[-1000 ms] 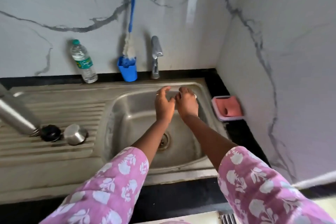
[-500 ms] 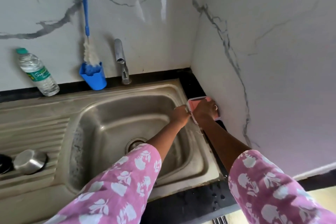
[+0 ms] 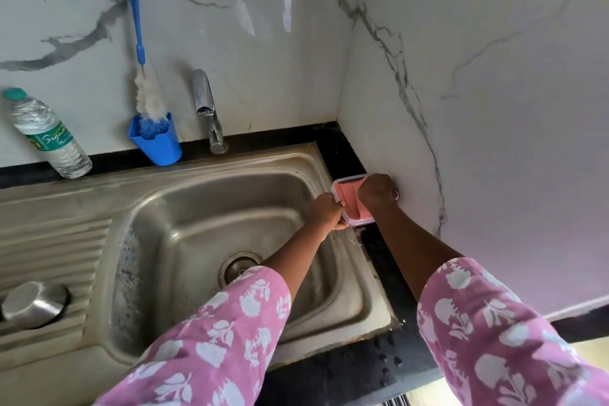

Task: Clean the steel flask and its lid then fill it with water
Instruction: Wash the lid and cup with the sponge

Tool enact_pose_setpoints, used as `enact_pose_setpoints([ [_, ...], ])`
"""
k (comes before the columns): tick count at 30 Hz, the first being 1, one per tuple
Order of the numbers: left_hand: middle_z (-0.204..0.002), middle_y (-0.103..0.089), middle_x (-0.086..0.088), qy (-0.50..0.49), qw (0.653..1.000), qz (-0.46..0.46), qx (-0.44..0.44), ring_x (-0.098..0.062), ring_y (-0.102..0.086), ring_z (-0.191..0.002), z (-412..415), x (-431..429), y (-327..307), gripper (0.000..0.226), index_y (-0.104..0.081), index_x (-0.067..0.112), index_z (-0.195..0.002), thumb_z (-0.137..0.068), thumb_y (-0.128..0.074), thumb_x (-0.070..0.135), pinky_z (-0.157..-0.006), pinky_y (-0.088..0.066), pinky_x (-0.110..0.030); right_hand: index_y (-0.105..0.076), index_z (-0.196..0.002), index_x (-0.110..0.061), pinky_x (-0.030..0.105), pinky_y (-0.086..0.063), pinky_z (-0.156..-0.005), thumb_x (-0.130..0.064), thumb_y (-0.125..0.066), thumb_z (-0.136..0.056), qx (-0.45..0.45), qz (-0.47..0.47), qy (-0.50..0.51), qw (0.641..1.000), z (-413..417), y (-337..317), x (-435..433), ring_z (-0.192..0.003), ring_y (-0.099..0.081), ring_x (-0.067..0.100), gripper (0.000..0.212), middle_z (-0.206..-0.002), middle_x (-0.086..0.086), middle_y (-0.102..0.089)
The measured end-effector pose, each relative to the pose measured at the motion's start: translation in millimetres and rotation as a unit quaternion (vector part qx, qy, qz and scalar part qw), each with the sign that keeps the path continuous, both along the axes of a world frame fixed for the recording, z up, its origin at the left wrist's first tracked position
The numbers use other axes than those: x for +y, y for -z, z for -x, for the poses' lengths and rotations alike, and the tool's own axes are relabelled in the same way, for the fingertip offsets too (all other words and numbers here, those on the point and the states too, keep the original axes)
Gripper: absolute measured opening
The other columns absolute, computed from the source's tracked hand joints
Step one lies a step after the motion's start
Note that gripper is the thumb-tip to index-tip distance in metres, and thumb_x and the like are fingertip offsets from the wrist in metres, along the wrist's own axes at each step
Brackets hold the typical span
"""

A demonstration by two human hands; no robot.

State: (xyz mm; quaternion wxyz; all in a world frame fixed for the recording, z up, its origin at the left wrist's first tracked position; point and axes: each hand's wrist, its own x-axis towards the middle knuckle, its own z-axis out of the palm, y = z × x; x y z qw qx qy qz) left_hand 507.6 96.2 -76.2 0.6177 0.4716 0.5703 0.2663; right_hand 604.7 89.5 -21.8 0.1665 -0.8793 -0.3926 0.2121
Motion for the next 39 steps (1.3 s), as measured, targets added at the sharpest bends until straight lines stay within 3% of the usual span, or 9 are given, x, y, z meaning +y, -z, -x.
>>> enact_pose_setpoints([
  [8,-0.121,-0.057,-0.025,-0.010,1.000,0.013,-0.019,-0.040,-0.064,-0.099,0.1,-6.1,-11.4,0.027,-0.051,0.000,-0.123,-0.098,-0.048,0.008,-0.043,-0.053,-0.023,-0.062,-0.109,0.000,0.035,-0.045,-0.082,-0.028,-0.049,-0.094,-0.006,-0.049,-0.003,0.999,-1.7,-2.8,2.4,-0.108,-0.058,0.036,0.034,-0.117,0.020,-0.062],
  [13,-0.123,-0.055,-0.024,-0.018,1.000,0.012,-0.013,-0.040,-0.064,-0.100,-1.1,-7.5,-11.8,0.029,-0.049,0.001,-0.125,-0.098,-0.048,0.009,-0.042,-0.053,-0.022,-0.055,-0.121,-0.002,0.035,-0.045,-0.086,-0.021,-0.065,-0.086,-0.007,0.018,-0.062,0.998,-7.2,-3.5,0.9,-0.114,-0.055,0.034,0.041,-0.124,0.017,-0.058],
  [20,-0.116,-0.059,-0.024,-0.021,1.000,0.006,0.019,-0.037,-0.067,-0.088,-2.6,-4.8,-10.1,0.022,-0.055,0.000,-0.115,-0.097,-0.050,0.011,-0.061,-0.060,-0.036,-0.049,-0.122,0.004,0.036,-0.047,-0.088,-0.007,-0.078,-0.073,0.043,-0.056,0.004,0.998,-13.0,-18.4,1.7,-0.116,-0.055,0.033,0.058,-0.126,0.021,-0.056],
  [24,-0.115,-0.059,-0.024,-0.015,1.000,0.011,0.012,-0.036,-0.065,-0.089,-3.8,-6.0,-12.4,0.024,-0.054,-0.002,-0.116,-0.098,-0.049,0.012,-0.042,-0.053,-0.025,-0.058,-0.115,0.007,0.030,-0.048,-0.082,-0.011,-0.078,-0.074,0.037,-0.072,0.001,0.997,-19.2,-34.0,3.8,-0.110,-0.060,0.031,0.049,-0.120,0.022,-0.062],
  [27,-0.093,-0.056,-0.015,-0.005,1.000,0.004,0.019,-0.024,-0.059,-0.065,-2.7,-9.8,-14.5,0.018,-0.053,0.004,-0.107,-0.100,-0.046,0.018,-0.034,-0.045,-0.018,-0.058,-0.118,0.007,0.028,-0.044,-0.076,-0.013,-0.077,-0.076,0.065,-0.098,0.004,0.993,-21.8,-43.5,7.4,-0.109,-0.061,0.030,0.050,-0.120,0.020,-0.062],
  [31,-0.068,-0.044,-0.004,-0.025,0.999,-0.032,0.023,-0.016,-0.048,-0.054,13.9,-12.9,-17.9,0.014,-0.045,0.013,-0.087,-0.099,-0.044,0.018,-0.040,-0.040,-0.019,-0.065,-0.102,0.007,0.033,-0.046,-0.074,-0.004,-0.076,-0.072,0.185,-0.163,-0.006,0.969,-12.3,-53.0,13.0,-0.094,-0.061,0.023,0.034,-0.101,0.020,-0.065],
  [34,-0.085,-0.064,-0.022,-0.053,0.992,-0.084,0.081,-0.036,-0.064,-0.078,44.7,-10.9,-12.2,0.019,-0.056,0.015,-0.073,-0.091,-0.048,0.016,-0.073,-0.056,-0.041,-0.061,-0.102,0.000,0.042,-0.049,-0.086,0.008,-0.066,-0.078,0.372,-0.163,-0.053,0.912,8.4,-54.5,10.9,-0.095,-0.058,0.026,0.027,-0.098,0.017,-0.062],
  [36,-0.096,-0.066,-0.028,-0.096,0.983,-0.113,0.106,-0.042,-0.063,-0.092,70.1,-11.3,-7.3,0.020,-0.055,0.017,-0.064,-0.083,-0.050,0.017,-0.077,-0.052,-0.047,-0.059,-0.099,-0.004,0.039,-0.052,-0.080,0.008,-0.057,-0.085,0.450,-0.120,-0.098,0.879,25.7,-52.2,6.7,-0.091,-0.059,0.027,0.018,-0.095,0.013,-0.063],
  [39,-0.116,-0.065,-0.018,-0.165,0.962,-0.149,0.162,-0.034,-0.059,-0.111,118.1,-26.2,-13.5,0.020,-0.069,0.012,-0.098,-0.090,-0.051,0.008,-0.092,-0.046,-0.040,-0.059,-0.089,-0.009,0.026,-0.056,-0.057,0.008,-0.050,-0.088,0.520,-0.084,-0.128,0.840,58.6,-45.6,-0.2,-0.077,-0.060,0.020,0.019,-0.087,0.009,-0.062],
])
